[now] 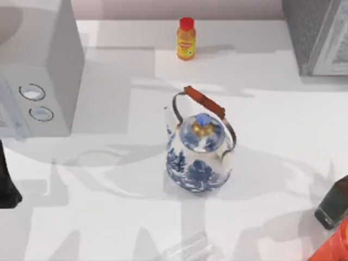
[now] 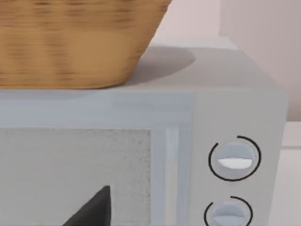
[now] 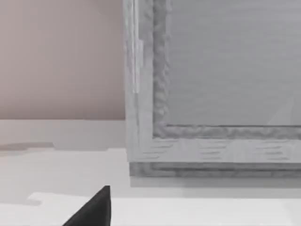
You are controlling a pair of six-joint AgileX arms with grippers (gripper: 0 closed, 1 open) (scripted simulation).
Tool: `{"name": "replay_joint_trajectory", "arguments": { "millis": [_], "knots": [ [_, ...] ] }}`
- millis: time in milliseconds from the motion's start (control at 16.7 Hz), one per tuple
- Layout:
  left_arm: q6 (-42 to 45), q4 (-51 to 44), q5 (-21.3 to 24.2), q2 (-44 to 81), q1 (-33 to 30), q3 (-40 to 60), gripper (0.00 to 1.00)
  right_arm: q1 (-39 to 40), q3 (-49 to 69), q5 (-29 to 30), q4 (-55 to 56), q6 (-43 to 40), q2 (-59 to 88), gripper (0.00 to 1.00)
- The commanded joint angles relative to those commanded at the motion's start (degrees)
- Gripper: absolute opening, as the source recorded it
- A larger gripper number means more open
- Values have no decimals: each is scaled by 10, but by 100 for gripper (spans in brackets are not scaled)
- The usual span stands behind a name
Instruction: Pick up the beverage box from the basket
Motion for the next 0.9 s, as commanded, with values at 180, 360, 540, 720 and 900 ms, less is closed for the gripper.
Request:
{"name": "replay_joint_trajectory", "arguments": {
  "millis": [180, 360, 540, 720, 900],
  "knots": [
    [0, 3, 4, 7, 3, 6, 100, 0, 0, 0, 0, 0, 0, 100],
    [3, 24, 28, 63, 24, 47, 100, 0, 0, 0, 0, 0, 0, 100],
    [6, 58, 67, 171, 60, 116, 100, 0, 0, 0, 0, 0, 0, 100],
    [8, 103, 114, 314, 104, 202, 100, 0, 0, 0, 0, 0, 0, 100],
    [9, 153, 165, 467, 151, 295, 100, 0, 0, 0, 0, 0, 0, 100]
  ]
}}
